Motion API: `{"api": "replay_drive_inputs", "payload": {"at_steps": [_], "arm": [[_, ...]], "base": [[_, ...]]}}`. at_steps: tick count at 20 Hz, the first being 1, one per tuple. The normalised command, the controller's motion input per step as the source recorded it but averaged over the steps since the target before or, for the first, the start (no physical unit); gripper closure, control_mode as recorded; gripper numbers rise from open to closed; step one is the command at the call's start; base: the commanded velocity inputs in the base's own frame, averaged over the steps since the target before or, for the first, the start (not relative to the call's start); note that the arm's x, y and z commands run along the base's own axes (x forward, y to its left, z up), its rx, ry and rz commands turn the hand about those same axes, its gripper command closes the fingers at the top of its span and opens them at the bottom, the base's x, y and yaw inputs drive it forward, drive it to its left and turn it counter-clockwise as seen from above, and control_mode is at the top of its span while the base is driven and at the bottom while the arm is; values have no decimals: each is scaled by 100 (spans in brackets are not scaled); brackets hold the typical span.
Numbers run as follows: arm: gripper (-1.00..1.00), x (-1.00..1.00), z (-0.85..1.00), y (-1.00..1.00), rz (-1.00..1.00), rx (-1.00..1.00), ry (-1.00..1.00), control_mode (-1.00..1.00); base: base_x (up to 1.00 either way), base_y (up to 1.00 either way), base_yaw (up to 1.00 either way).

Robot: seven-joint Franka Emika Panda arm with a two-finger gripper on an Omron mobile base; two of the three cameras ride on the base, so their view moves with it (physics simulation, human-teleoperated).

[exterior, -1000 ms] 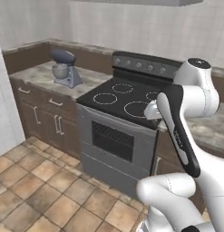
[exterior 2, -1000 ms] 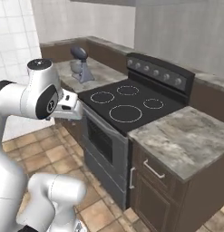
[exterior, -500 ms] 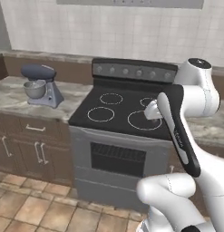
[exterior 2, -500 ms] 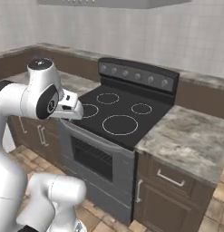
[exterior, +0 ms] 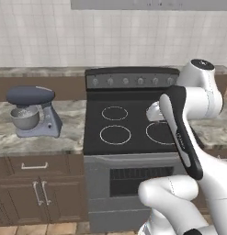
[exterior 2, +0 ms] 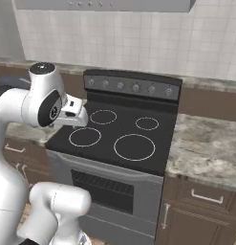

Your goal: Navigate to the range hood.

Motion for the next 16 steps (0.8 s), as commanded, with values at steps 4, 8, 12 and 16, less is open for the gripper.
{"api": "replay_drive_inputs", "payload": {"at_steps": [4,8,12,16], "arm": [[-100,0,0,0,0,0,0,100],[-100,0,0,0,0,0,0,100],[-100,0,0,0,0,0,0,100],[-100,0,0,0,0,0,0,100]], "base": [[56,55,-42],[3,3,-11],[0,0,0],[0,0,0]]}}
